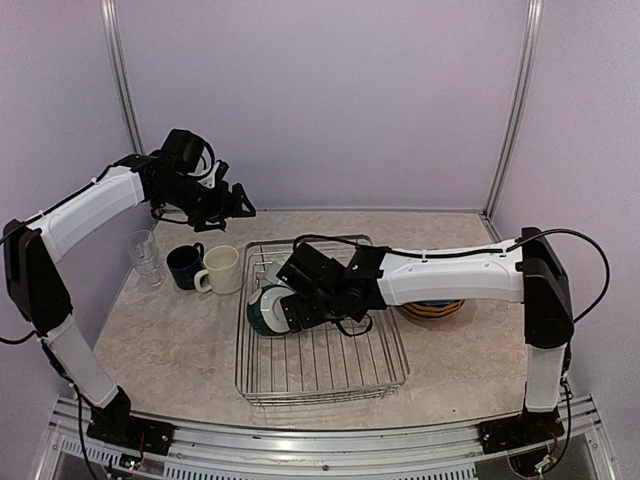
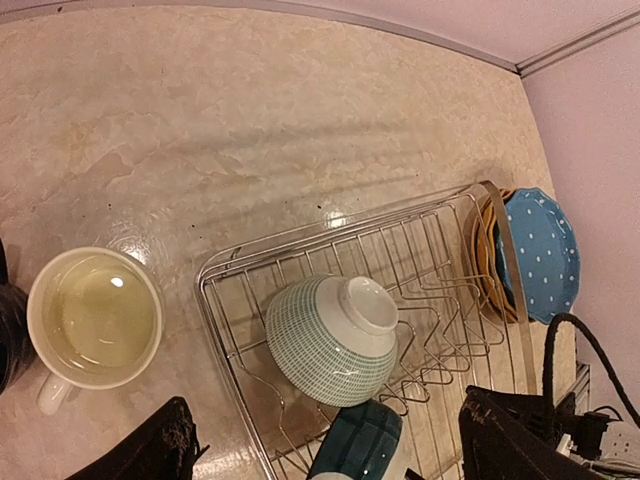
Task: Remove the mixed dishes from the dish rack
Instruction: Adjust the bowl on the dish rack, then grab the bowl from the dish rack.
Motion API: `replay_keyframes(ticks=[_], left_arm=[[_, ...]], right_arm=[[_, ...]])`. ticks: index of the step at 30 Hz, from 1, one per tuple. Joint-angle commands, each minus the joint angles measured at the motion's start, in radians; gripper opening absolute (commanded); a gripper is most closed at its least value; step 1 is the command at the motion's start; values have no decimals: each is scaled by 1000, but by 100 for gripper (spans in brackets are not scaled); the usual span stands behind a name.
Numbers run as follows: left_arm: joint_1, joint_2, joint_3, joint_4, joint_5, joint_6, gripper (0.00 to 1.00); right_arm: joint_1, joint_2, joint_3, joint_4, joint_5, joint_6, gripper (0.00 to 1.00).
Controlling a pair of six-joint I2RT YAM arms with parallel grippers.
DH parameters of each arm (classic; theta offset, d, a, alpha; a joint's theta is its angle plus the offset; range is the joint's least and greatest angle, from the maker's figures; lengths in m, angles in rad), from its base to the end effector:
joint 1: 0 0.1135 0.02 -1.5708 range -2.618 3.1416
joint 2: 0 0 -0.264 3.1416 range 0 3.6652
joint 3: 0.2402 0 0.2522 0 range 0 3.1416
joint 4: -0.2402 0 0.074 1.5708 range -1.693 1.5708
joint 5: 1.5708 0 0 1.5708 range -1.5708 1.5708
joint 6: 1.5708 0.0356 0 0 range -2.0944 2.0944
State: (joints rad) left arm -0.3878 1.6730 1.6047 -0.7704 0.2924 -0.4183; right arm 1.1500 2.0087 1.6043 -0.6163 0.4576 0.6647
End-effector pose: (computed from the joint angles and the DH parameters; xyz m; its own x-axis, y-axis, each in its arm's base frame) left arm 0.3365 -0.1485 0.3389 -0.8487 -0.0735 -0.5237 0.2142 0.8577 -0.4674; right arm 0.1925 0.3917 0.2211 -0.7210 -0.2564 -0.6438 -0.3555 0.9343 0.0260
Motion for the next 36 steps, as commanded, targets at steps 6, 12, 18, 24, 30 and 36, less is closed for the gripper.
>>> replay_keyframes(ticks=[6, 12, 18, 24, 30, 36], left_arm=[[-56, -71, -11, 16, 49, -5, 87], [-113, -83, 12, -5, 23, -24, 88], [-131, -84, 66, -47, 59, -71, 87], [-127, -75, 146, -55, 13, -52, 88], [-127, -24, 198, -62, -44, 20, 88], [-126, -48, 75, -7, -115, 80, 88]], right_arm=[[-11, 27, -152, -29, 16, 9, 100], [-15, 14, -172, 22, -3, 16, 100], [-4, -88, -215, 39, -19, -10, 100], [-2, -188, -256, 1, -44, -12, 100], [0, -239, -264, 52, -167, -47, 100], [9, -184, -236, 195, -372, -31, 98]])
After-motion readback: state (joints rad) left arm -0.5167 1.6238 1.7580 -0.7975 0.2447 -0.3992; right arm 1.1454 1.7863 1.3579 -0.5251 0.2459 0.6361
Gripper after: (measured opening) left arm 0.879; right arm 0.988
